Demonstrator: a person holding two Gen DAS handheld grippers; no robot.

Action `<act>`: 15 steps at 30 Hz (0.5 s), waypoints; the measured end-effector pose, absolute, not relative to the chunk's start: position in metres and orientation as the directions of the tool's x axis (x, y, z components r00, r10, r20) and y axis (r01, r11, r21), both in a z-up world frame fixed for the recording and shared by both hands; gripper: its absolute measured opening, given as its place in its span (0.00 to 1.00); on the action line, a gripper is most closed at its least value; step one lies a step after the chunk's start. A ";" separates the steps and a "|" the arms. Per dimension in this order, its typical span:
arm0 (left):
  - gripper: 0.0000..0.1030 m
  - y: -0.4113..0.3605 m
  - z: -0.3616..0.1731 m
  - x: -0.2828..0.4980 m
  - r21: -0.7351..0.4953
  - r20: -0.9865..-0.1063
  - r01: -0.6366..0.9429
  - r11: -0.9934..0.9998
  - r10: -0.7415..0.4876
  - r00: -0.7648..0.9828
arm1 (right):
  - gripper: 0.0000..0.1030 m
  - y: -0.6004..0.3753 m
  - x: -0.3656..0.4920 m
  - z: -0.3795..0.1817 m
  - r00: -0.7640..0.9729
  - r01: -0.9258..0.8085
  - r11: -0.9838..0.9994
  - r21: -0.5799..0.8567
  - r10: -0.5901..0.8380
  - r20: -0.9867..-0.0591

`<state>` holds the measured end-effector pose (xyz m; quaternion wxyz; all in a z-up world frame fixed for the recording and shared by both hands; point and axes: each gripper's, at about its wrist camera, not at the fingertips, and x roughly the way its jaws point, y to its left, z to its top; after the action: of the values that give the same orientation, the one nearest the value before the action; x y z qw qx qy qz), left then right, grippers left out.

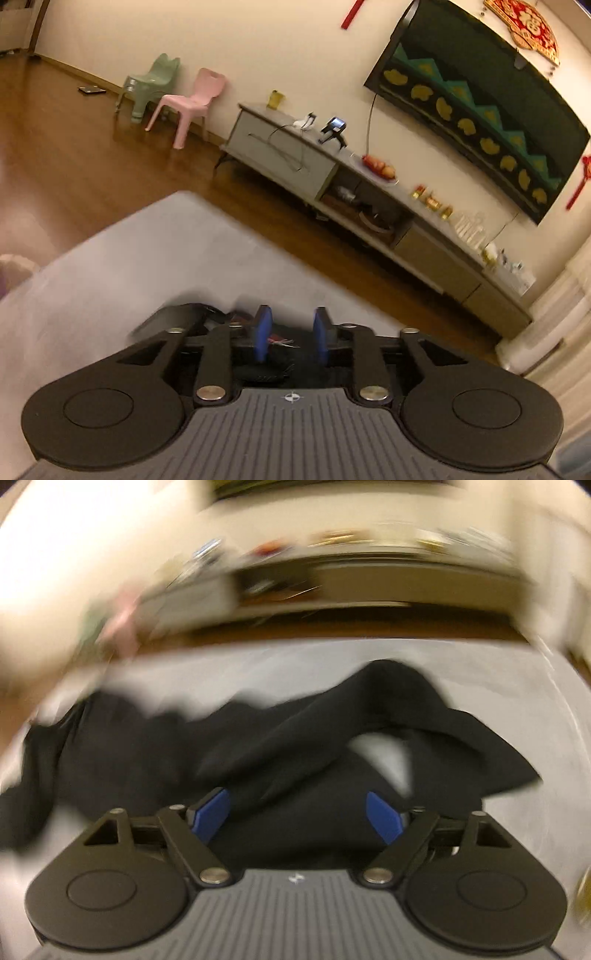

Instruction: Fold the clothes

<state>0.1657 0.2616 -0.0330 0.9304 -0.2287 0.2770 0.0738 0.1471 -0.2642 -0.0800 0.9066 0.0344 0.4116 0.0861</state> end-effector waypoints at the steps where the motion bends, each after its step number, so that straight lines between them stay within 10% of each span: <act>1: 0.31 0.260 -0.046 0.151 -0.359 -0.564 -0.243 0.901 -0.002 0.826 | 0.83 -0.257 0.142 -0.083 0.628 -0.162 0.982 0.096 0.178 -0.757; 6: 0.47 0.224 -0.084 0.108 -0.189 -0.634 -0.007 0.982 -0.117 0.764 | 0.83 -0.244 0.135 -0.106 0.520 -0.239 0.971 0.034 0.157 -0.840; 8: 0.81 0.201 -0.088 0.102 -0.127 -0.633 0.111 0.986 -0.166 0.756 | 0.82 -0.244 0.133 -0.111 0.509 -0.223 0.974 0.038 0.150 -0.847; 10: 0.89 0.174 -0.091 0.104 -0.101 -0.625 0.221 0.970 -0.235 0.745 | 0.69 -0.245 0.132 -0.116 0.500 -0.206 0.978 0.042 0.142 -0.855; 13: 0.83 0.144 -0.118 0.112 -0.001 -0.670 0.283 0.959 -0.211 0.712 | 0.35 -0.246 0.129 -0.123 0.484 -0.180 0.982 0.048 0.131 -0.865; 14: 0.57 0.135 -0.129 0.114 0.049 -0.685 0.291 0.956 -0.180 0.706 | 0.09 -0.252 0.127 -0.116 0.511 -0.151 0.988 0.038 0.111 -0.853; 15: 0.40 0.134 -0.135 0.114 0.076 -0.692 0.271 0.959 -0.145 0.707 | 0.07 -0.258 0.125 -0.109 0.538 -0.121 0.992 0.028 0.089 -0.838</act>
<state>0.1142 0.1342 -0.1350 0.9199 0.0864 0.3654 -0.1132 0.1245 -0.2576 -0.1087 0.8767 -0.0165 0.4770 0.0599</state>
